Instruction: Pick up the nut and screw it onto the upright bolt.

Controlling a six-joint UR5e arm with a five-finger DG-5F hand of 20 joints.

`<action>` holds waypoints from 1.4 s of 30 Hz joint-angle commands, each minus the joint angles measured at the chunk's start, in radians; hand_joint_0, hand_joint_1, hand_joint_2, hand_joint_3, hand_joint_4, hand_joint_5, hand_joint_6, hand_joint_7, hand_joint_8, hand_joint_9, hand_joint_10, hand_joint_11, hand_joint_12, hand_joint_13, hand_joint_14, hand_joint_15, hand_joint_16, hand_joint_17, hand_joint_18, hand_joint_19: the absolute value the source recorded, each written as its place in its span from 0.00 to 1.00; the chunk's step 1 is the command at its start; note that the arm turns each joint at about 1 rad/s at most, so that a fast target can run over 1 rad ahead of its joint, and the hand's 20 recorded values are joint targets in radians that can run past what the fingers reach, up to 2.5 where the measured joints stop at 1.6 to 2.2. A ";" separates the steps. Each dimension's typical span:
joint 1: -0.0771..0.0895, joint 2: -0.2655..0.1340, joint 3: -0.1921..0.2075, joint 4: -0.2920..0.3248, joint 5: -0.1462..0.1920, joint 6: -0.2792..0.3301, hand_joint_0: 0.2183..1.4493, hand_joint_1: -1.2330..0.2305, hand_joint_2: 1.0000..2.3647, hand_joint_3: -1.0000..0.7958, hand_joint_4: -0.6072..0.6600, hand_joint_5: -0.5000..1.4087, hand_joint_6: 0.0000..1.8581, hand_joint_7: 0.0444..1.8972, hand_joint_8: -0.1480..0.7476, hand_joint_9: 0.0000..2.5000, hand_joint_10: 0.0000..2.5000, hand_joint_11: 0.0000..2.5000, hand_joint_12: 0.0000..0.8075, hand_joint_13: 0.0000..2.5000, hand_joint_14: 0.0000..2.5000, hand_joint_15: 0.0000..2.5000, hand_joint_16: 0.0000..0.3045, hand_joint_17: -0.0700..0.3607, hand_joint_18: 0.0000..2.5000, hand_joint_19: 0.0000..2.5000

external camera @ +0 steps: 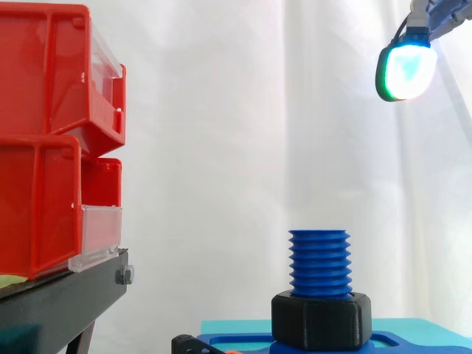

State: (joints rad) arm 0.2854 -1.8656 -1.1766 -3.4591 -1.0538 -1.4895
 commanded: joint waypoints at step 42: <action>0.000 0.000 0.000 0.000 0.000 0.000 0.20 0.45 0.00 0.28 0.74 0.17 0.27 0.44 0.56 0.28 0.00 0.00 0.45 0.27 0.00 0.00 0.16 0.42 0.28 0.02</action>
State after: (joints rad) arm 0.2853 -1.8656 -1.1767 -3.4591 -1.0538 -1.4895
